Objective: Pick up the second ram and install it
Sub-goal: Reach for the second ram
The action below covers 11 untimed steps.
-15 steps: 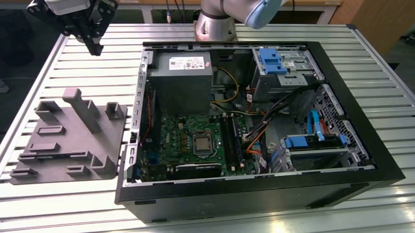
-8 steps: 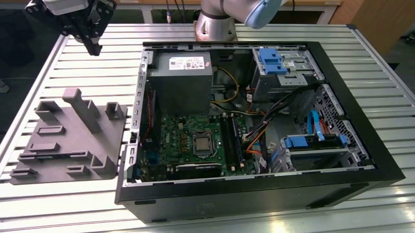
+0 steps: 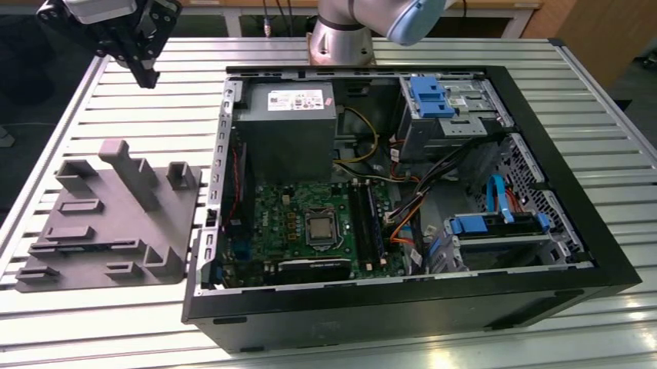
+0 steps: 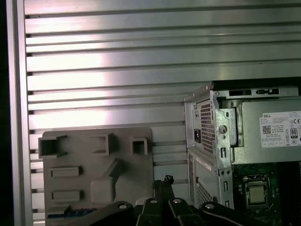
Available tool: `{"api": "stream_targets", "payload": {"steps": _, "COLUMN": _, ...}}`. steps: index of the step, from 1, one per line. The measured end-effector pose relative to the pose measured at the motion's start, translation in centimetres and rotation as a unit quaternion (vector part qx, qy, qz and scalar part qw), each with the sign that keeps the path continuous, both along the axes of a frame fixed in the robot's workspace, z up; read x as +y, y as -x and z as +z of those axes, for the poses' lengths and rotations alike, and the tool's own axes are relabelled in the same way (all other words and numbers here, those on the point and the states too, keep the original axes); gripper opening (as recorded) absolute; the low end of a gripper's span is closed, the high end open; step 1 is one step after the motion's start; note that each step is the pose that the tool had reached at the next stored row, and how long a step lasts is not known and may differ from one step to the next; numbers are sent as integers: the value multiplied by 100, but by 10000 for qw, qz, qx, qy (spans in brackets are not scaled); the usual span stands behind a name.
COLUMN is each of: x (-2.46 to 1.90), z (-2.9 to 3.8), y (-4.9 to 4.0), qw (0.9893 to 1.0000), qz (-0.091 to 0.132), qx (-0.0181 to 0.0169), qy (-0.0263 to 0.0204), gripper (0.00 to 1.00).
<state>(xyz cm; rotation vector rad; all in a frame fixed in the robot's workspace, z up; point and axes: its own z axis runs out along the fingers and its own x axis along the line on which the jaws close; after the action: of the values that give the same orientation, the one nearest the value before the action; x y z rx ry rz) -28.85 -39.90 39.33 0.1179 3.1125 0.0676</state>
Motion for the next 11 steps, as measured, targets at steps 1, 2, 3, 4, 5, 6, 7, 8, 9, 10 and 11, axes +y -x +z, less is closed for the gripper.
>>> {"api": "stream_targets", "payload": {"steps": 1, "x": 0, "z": 0, "y": 3, "qw": 10000, "qz": 0, "qx": -1, "qy": 0, "gripper": 11}}
{"api": "stream_targets", "payload": {"steps": 2, "x": 0, "z": 0, "y": 7, "qw": 10000, "qz": 0, "qx": 0, "qy": 0, "gripper": 11}}
{"api": "stream_targets", "payload": {"steps": 3, "x": 0, "z": 0, "y": 11, "qw": 10000, "qz": 0, "qx": 0, "qy": 0, "gripper": 11}}
{"api": "stream_targets", "payload": {"steps": 4, "x": 0, "z": 0, "y": 13, "qw": 10000, "qz": 0, "qx": 0, "qy": 0, "gripper": 11}}
{"api": "stream_targets", "payload": {"steps": 5, "x": 0, "z": 0, "y": 16, "qw": 10000, "qz": 0, "qx": 0, "qy": 0, "gripper": 11}}
{"api": "stream_targets", "payload": {"steps": 6, "x": 0, "z": 0, "y": 20, "qw": 10000, "qz": 0, "qx": 0, "qy": 0, "gripper": 11}}
{"api": "stream_targets", "payload": {"steps": 7, "x": 0, "z": 0, "y": 24, "qw": 10000, "qz": -1, "qx": 0, "qy": 0, "gripper": 11}}
{"api": "stream_targets", "payload": {"steps": 8, "x": 0, "z": 0, "y": 28, "qw": 10000, "qz": 0, "qx": 0, "qy": 0, "gripper": 11}}
{"api": "stream_targets", "payload": {"steps": 9, "x": 0, "z": 0, "y": 32, "qw": 10000, "qz": 0, "qx": 0, "qy": 0, "gripper": 11}}
{"api": "stream_targets", "payload": {"steps": 10, "x": 0, "z": 0, "y": 36, "qw": 10000, "qz": 0, "qx": 0, "qy": 0, "gripper": 11}}
{"api": "stream_targets", "payload": {"steps": 11, "x": 0, "z": 0, "y": 40, "qw": 10000, "qz": 0, "qx": 0, "qy": 0, "gripper": 11}}
